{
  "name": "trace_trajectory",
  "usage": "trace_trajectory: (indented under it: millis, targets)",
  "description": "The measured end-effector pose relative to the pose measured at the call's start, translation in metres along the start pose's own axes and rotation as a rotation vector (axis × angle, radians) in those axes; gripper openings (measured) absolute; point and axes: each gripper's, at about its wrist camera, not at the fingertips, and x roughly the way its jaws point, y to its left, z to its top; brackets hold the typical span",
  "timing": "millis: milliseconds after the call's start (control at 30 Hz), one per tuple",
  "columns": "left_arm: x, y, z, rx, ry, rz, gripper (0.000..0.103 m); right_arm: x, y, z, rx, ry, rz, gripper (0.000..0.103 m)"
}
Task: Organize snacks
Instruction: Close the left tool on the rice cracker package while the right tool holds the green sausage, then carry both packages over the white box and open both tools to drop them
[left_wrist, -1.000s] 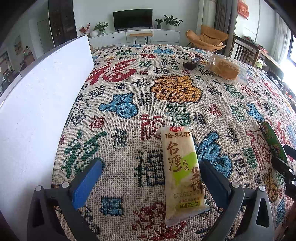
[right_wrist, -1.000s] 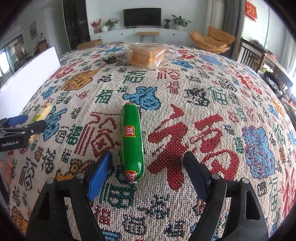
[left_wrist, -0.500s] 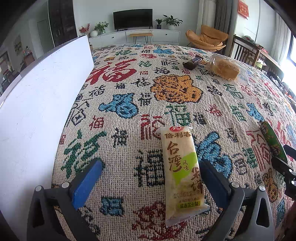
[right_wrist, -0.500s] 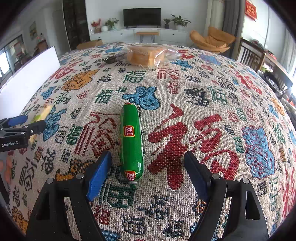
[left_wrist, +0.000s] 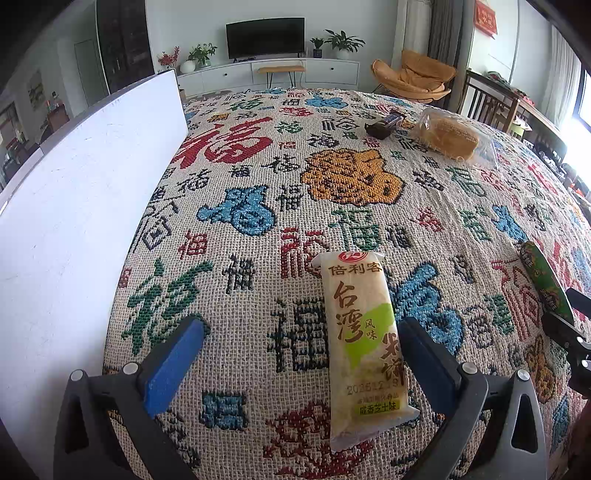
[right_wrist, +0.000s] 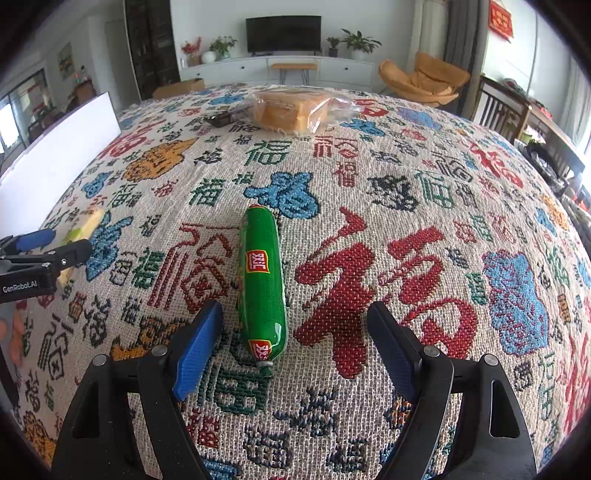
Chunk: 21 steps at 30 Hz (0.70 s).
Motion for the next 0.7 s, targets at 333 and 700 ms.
trace_trajectory:
  millis: [333, 700]
  targets:
    - [0.0, 0.001, 0.002, 0.016, 0.031, -0.013, 0.103, 0.0, 0.0, 0.0, 0.001, 0.0, 0.001, 0.083]
    - [-0.007, -0.019, 0.01, 0.098, 0.075, -0.074, 0.046, 0.008, -0.01, 0.046, 0.006, 0.217, 0.183, 0.08]
